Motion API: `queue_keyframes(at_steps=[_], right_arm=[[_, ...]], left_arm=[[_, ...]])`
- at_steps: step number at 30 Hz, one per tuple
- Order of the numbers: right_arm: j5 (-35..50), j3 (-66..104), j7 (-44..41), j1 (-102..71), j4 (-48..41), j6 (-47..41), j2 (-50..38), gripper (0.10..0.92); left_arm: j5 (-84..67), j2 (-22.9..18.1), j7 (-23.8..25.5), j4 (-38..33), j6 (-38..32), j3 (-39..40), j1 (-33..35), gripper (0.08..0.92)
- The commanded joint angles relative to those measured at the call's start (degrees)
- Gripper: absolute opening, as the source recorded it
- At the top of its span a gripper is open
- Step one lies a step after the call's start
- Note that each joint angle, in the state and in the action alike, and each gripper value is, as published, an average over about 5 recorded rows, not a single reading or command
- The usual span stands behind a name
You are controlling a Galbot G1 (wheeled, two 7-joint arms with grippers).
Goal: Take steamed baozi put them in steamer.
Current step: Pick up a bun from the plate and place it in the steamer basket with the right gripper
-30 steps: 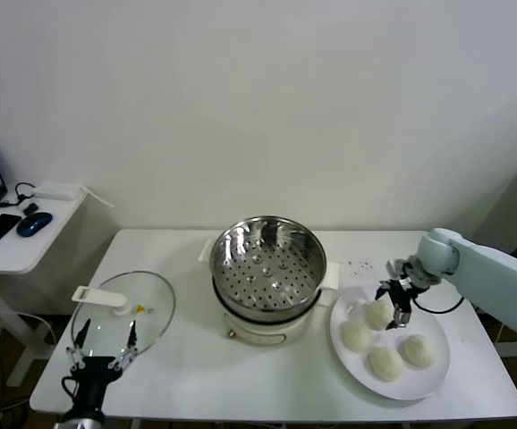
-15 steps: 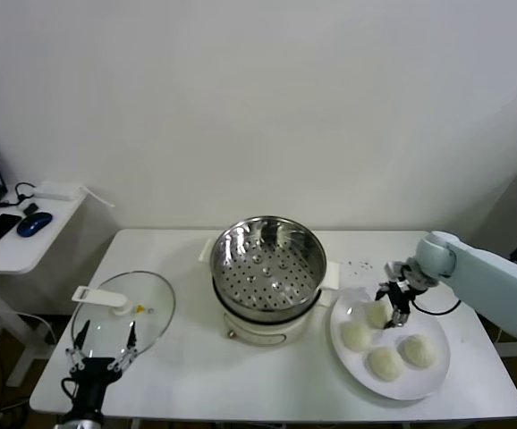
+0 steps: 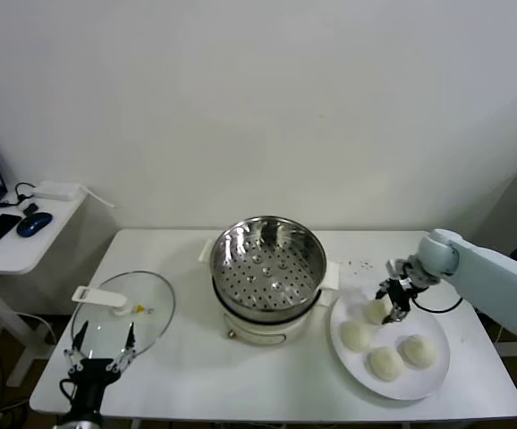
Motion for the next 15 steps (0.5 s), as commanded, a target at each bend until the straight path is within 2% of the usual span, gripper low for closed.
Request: queue_keyframes(at_steps=[1, 9, 15], right_arm=[[2.71, -8.76, -0.53, 15.95, 8.44, 3.00, -2.11, 0.628], [3.36, -17.87, -1.85, 34.28, 16.64, 10.82, -1.17, 0.644], [1.80, -19.94, -2.19, 42.20, 21.61, 14.89, 3.43, 0.659]], left_arm=[[-0.04, 0.00, -0.04, 0.00, -0.03, -0.03, 0.04, 0.823], [-0.05, -0.28, -0.70, 0.09, 0.95, -0.02, -0.40, 0.823], [0.05, -0.34, -0.89, 0.19, 1.22, 0.07, -0.49, 0.823]])
